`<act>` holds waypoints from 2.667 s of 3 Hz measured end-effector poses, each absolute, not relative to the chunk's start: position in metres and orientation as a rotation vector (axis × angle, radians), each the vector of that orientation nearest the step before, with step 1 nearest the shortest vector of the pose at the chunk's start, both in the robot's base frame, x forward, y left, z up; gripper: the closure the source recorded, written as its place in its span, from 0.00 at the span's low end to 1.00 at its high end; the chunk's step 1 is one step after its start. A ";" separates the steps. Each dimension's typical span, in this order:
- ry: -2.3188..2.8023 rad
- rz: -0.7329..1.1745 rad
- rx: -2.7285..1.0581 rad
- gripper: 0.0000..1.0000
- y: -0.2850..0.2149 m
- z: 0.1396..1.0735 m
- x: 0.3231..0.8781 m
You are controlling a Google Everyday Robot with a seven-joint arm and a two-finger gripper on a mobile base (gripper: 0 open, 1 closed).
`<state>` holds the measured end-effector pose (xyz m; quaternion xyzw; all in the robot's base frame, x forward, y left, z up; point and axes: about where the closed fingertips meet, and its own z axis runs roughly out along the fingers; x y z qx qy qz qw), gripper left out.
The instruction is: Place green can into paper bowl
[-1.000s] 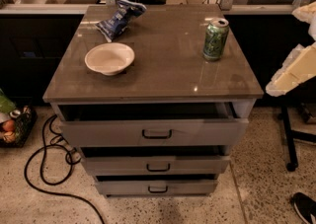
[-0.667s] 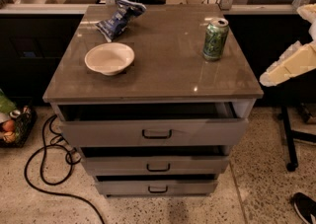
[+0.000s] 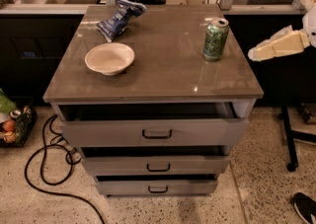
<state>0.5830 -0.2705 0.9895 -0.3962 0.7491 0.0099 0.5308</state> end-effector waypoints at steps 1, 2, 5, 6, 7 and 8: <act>1.693 0.109 -0.848 0.00 -0.265 0.986 0.601; 1.694 0.109 -0.849 0.00 -0.265 0.985 0.601; 1.646 0.254 -0.708 0.00 -0.235 0.955 0.658; 1.633 0.305 -0.662 0.00 -0.228 0.941 0.677; 1.627 0.346 -0.626 0.00 -0.223 0.925 0.693; 1.608 0.382 -0.592 0.00 -0.218 0.910 0.705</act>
Offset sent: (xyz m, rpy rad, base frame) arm 0.0145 -0.0003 -0.0045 0.0991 -0.0596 -0.0018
